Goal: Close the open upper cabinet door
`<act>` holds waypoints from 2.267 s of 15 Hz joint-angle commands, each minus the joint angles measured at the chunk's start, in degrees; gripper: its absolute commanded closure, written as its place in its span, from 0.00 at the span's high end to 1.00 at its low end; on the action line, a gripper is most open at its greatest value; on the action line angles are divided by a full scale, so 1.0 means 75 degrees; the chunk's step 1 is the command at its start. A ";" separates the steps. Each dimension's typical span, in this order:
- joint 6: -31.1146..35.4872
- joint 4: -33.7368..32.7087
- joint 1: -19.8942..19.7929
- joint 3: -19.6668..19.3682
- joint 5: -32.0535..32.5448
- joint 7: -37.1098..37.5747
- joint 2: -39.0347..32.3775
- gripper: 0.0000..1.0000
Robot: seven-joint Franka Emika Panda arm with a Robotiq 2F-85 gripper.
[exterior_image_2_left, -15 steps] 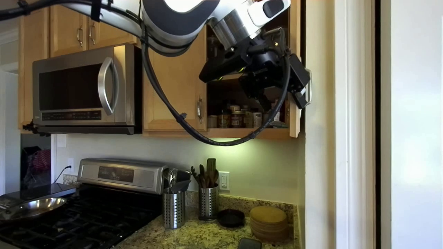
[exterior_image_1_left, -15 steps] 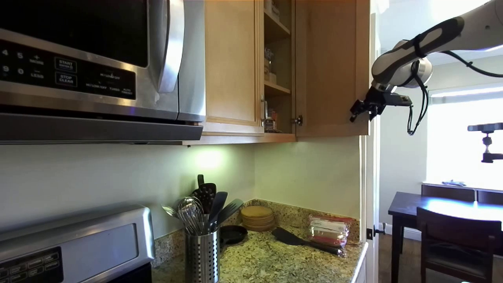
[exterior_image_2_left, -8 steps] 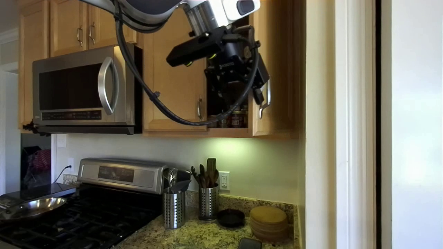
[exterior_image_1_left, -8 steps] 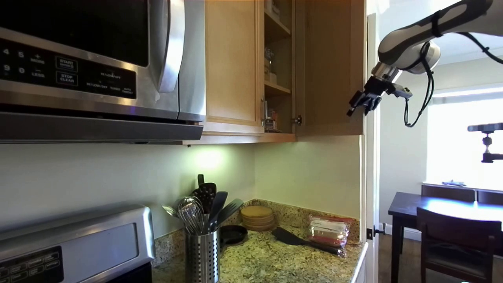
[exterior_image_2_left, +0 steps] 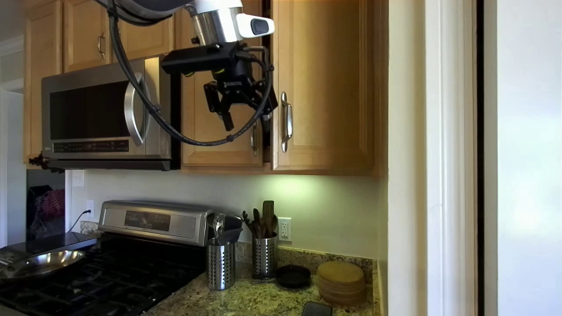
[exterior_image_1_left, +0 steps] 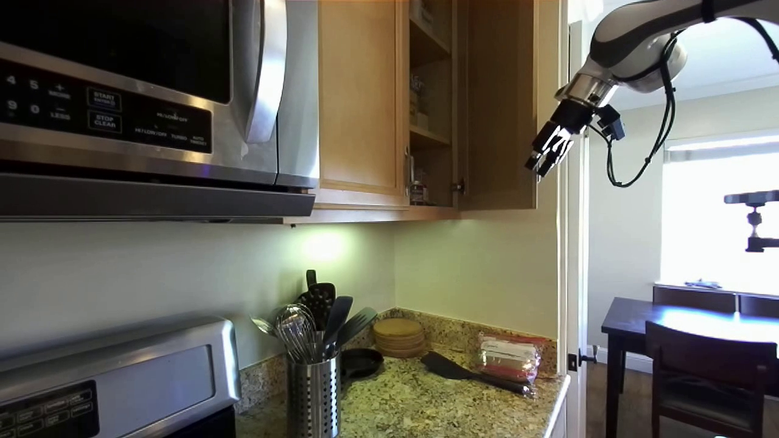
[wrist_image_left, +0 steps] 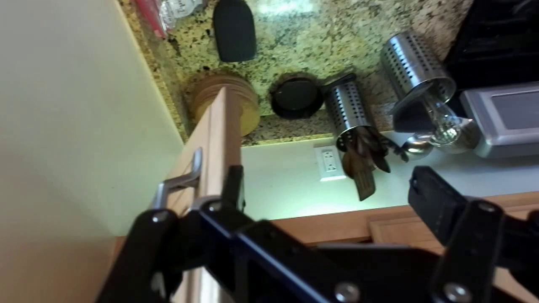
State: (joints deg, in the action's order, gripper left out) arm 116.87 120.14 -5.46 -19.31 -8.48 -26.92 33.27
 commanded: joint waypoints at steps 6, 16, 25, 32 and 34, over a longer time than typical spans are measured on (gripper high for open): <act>-0.1434 0.0002 0.0090 -0.0391 0.0006 -0.0932 0.0119 1.00; -0.0483 -0.0033 -0.0893 -0.0951 0.1140 -0.0469 -0.0359 0.75; 0.2080 -0.0037 -0.0820 -0.1031 0.0284 0.0145 -0.1531 0.20; 0.0813 -0.0414 -0.0722 -0.0996 -0.0451 0.0180 -0.1559 0.06; 0.0450 -0.0567 -0.0651 -0.1002 -0.0903 0.0159 -0.1509 0.08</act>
State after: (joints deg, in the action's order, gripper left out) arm 124.36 117.85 -11.32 -26.75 -11.32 -26.68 21.19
